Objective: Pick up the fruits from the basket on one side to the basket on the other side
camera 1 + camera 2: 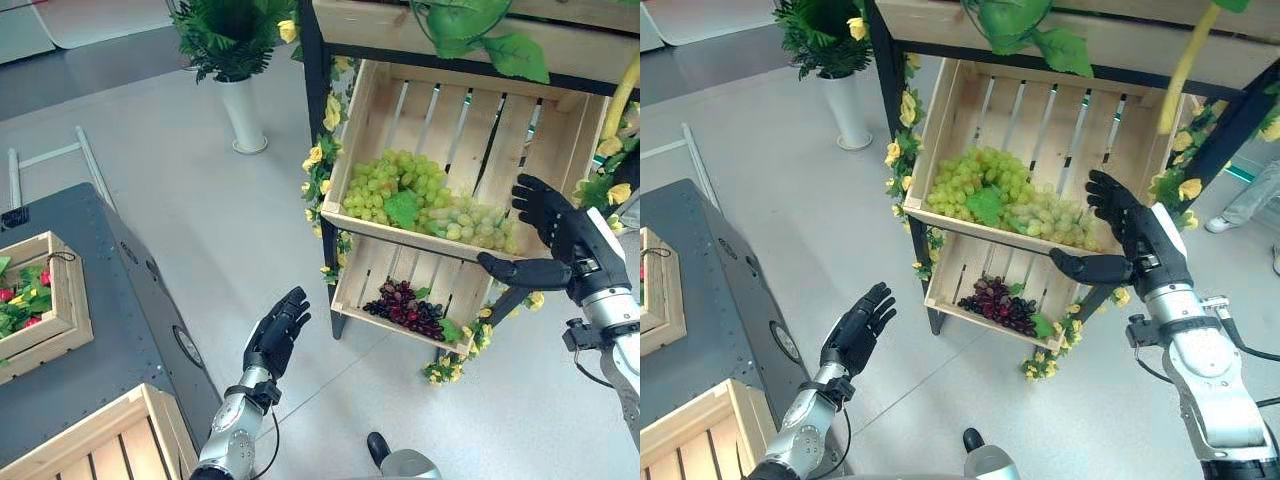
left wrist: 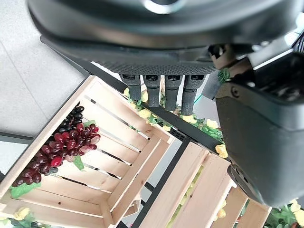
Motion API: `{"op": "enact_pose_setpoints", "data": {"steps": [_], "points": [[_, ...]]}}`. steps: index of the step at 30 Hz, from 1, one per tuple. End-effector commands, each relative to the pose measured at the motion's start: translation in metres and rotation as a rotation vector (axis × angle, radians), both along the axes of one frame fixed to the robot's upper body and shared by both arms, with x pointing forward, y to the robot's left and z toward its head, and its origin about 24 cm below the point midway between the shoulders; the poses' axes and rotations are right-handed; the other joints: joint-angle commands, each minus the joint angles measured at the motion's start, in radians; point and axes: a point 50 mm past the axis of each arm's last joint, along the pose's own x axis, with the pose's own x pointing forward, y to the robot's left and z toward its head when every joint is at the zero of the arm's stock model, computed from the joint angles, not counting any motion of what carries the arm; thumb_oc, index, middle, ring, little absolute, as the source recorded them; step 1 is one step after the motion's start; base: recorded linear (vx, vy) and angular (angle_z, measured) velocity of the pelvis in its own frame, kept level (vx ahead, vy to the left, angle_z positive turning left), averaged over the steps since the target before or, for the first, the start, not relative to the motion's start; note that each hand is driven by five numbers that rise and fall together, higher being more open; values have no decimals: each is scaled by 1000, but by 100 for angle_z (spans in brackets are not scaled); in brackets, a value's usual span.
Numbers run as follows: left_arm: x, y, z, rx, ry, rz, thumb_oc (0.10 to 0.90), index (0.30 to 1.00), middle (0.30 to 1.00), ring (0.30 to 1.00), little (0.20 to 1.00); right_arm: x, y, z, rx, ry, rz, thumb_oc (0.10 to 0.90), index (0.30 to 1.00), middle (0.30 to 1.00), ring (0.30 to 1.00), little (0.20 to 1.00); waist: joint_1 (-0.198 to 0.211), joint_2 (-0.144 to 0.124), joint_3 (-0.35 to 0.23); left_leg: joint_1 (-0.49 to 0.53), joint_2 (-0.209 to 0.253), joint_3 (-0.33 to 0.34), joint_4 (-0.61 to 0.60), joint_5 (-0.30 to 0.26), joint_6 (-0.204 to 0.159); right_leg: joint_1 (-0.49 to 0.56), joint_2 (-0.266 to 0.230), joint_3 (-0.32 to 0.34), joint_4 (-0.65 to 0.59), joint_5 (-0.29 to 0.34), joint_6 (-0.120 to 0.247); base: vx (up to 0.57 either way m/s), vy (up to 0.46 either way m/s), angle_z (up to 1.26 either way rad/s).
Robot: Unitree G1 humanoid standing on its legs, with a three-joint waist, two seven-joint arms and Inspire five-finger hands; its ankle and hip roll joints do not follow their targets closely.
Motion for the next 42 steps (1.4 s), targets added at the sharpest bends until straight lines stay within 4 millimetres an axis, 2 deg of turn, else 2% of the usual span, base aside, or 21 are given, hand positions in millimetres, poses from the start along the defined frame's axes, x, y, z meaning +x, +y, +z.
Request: {"op": "enact_pose_setpoints", "data": {"steps": [1,2,3,5,6,7,10,12,13,14,16,17,18,19,21,25,34,35,39,42], "points": [[27,-2,36,52,-214,-28,800,900,900,900,900,-8,24,59,-52,-373,176,800,900,900,900,900,43,-8,-56,10,-52,-25,10,-130,38,34,90,-9,6,-45,-43,0,0,0],[27,-2,36,52,-214,-28,800,900,900,900,900,-8,24,59,-52,-373,176,800,900,900,900,900,43,-9,-56,10,-52,-25,10,-129,38,34,90,-9,6,-45,-43,0,0,0],[26,-4,35,47,-210,-38,800,900,900,900,900,-10,37,59,-28,-384,286,800,900,900,900,900,50,-6,-55,10,-52,-27,10,-129,38,35,87,-14,6,-46,-43,0,0,0],[25,-6,34,43,-206,-46,800,900,900,900,900,-10,48,58,-26,-381,359,800,900,900,900,900,56,-5,-55,11,-53,-30,10,-128,38,37,85,-19,5,-46,-43,0,0,0],[24,-9,32,39,-201,-55,800,900,900,900,900,-9,60,53,-9,-360,451,800,900,900,900,900,65,-4,-56,12,-54,-33,10,-126,37,40,82,-27,4,-45,-43,0,0,0],[24,-9,32,39,-201,-55,800,900,900,900,900,-9,62,52,-7,-357,459,800,900,900,900,900,67,-4,-58,9,-54,-31,10,-124,36,37,82,-26,3,-43,-43,0,0,0],[22,-13,29,67,-190,-64,800,900,900,900,900,-3,83,35,67,-249,616,800,900,900,900,900,86,-5,-58,9,-55,-40,10,-119,35,41,75,-44,3,-44,-43,-3,-23,4],[22,-16,25,108,-167,-69,800,900,900,900,900,6,97,10,115,-130,656,800,900,900,900,900,105,-9,-56,9,-57,-50,10,-114,33,46,69,-63,3,-44,-44,-12,-47,13],[22,-17,23,119,-155,-69,800,900,900,900,900,11,102,-2,131,-88,651,800,900,900,900,900,113,-10,-54,10,-58,-56,10,-112,34,48,67,-72,3,-44,-44,-17,-56,23],[20,-19,20,152,-143,-74,800,900,900,900,900,16,109,-23,143,-23,622,800,900,900,900,900,128,-12,-52,8,-58,-65,10,-109,35,50,63,-86,3,-45,-44,-20,-64,19],[17,-20,16,200,-125,-75,800,900,900,900,900,20,113,-45,161,53,572,800,900,900,900,900,140,-14,-48,6,-59,-76,10,-107,36,53,60,-100,2,-46,-45,-21,-68,21],[15,-21,13,228,-106,-67,800,900,900,900,900,21,116,-65,178,110,534,800,900,900,900,900,149,-16,-45,6,-60,-84,10,-105,36,55,59,-110,2,-47,-46,-17,-60,33],[14,-21,11,239,-98,-61,800,900,900,900,900,21,118,-70,184,127,523,800,900,900,900,900,152,-16,-44,5,-60,-87,10,-105,37,56,59,-114,2,-48,-46,-20,-76,38],[11,-20,6,291,-74,-43,800,900,900,900,900,22,120,-92,219,204,462,800,900,900,900,900,159,-17,-41,5,-60,-95,10,-103,37,59,56,-127,2,-49,-47,-15,-72,30],[5,-18,-2,354,-36,-15,800,900,900,900,900,19,124,-123,271,286,393,800,900,900,900,900,171,-19,-31,5,-61,-107,10,-100,38,65,53,-147,2,-50,-50,-17,-81,25],[-4,-18,-16,419,24,0,800,900,900,900,900,13,129,-158,319,381,286,800,900,900,900,900,188,-21,-21,4,-63,-120,10,-97,38,71,47,-176,2,-51,-51,-17,-58,13],[-21,-17,-40,483,130,-5,800,900,900,900,900,-7,125,-220,405,620,111,800,900,900,900,900,208,-14,-12,6,-66,-136,10,-96,38,88,38,-218,3,-61,-54,-3,-28,8],[-21,-17,-41,485,134,-6,800,900,900,900,900,-8,125,-222,402,630,106,800,900,900,900,900,209,-13,-13,6,-66,-137,10,-96,38,88,38,-219,3,-62,-54,-2,-19,8],[-30,-14,-55,532,200,-62,800,900,900,900,900,-22,112,-255,389,773,0,800,900,900,900,900,222,-7,-21,12,-68,-152,10,-99,41,100,39,-231,6,-76,-62,10,-19,5],[-37,-12,-63,581,245,-112,800,900,900,900,900,-30,107,-267,388,838,-27,800,900,900,900,900,226,-5,-27,15,-68,-156,10,-100,42,106,40,-235,6,-81,-65,18,-10,11]]}}
